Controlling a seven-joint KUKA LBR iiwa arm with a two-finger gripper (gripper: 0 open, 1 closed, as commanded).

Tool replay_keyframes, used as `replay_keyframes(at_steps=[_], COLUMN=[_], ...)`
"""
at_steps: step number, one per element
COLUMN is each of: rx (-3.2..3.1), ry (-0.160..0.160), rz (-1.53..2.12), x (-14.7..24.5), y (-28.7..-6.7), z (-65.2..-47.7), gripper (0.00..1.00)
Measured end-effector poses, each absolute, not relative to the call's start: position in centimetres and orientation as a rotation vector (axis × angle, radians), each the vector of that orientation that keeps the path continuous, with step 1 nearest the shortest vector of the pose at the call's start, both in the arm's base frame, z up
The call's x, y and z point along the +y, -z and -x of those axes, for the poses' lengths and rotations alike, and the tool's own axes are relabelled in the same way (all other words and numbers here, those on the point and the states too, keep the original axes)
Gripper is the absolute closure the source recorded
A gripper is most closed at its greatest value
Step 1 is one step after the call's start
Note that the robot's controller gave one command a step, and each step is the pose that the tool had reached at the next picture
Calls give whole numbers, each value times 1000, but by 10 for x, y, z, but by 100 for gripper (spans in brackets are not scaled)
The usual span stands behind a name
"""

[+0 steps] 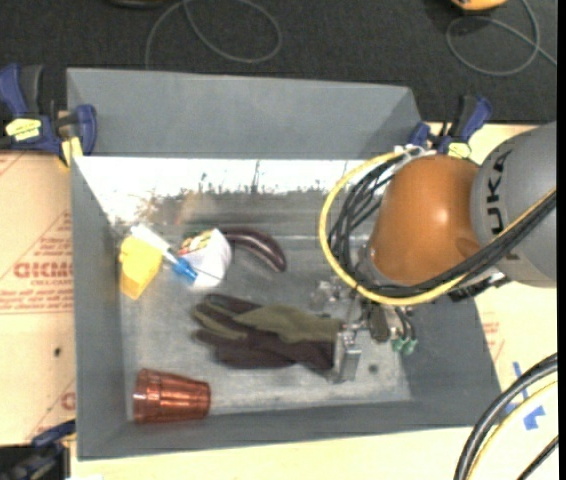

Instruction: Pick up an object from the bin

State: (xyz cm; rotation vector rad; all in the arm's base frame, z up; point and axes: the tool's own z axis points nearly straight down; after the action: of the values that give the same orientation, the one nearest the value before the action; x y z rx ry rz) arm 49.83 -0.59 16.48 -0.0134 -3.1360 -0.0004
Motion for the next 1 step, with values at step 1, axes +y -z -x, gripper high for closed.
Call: replay_keyframes(at_steps=[1], rx=[-3144], ry=[0], rz=[13], x=[-6], y=[-169], z=[-500], gripper=[0])
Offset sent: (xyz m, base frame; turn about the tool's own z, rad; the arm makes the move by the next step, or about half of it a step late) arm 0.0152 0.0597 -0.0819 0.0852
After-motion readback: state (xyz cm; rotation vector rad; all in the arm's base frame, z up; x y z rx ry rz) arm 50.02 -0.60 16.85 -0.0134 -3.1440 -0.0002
